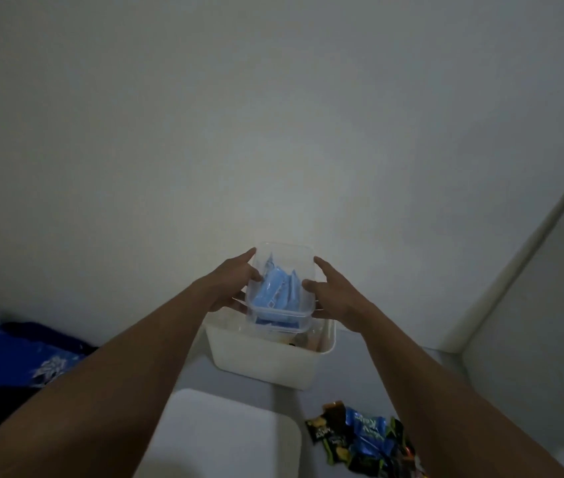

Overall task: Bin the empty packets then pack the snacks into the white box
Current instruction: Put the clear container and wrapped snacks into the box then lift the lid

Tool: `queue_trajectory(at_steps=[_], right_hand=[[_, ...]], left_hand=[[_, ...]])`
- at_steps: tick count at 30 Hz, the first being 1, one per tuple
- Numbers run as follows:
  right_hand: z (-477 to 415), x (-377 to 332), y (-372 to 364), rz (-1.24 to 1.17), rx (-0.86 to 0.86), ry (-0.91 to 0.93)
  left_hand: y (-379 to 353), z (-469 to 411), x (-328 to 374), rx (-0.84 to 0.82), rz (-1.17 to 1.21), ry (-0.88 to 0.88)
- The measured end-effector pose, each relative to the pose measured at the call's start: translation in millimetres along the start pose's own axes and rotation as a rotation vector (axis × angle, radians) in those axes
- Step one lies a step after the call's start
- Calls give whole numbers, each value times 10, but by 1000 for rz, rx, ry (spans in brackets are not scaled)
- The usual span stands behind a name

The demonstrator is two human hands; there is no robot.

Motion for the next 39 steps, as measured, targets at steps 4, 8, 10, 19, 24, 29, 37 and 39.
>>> queue_trajectory(at_steps=[4, 8, 10, 19, 24, 29, 37, 39], right_hand=[[-546, 13, -232, 14, 22, -51], [-967, 187, -459, -31, 20, -114], [-1121, 277, -558, -37, 26, -140], [-1544, 771, -850, -106, 72, -274], [-1760, 989, -923, 17, 85, -272], [-1774, 1054, -1022, 74, 67, -238], [-1866, 1228, -1079, 142, 43, -244], [-1854, 1217, -1105, 163, 27, -232]], left_hand=[[280, -470, -157, -22, -1, 36], [453, -862, -390, -37, -27, 74], [514, -1020, -537, -35, -43, 105], [564, -1517, -1139, -22, -146, 182], [502, -1639, -1396, 18, -182, 212], [355, -1731, -1598, -35, -226, 196], [292, -1845, -1963, 63, -101, 261], [302, -1849, -1995, 82, -204, 259]])
Point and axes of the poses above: each hand's wrist, its own z-axis away from the middle knuckle, its own y-axis out of the back of the hand, x = y × z, the point moved 9 cm from there along -z, towards the middle knuckle, and after that the axes turned 7 degrees about -y, right-handed, at the moved point
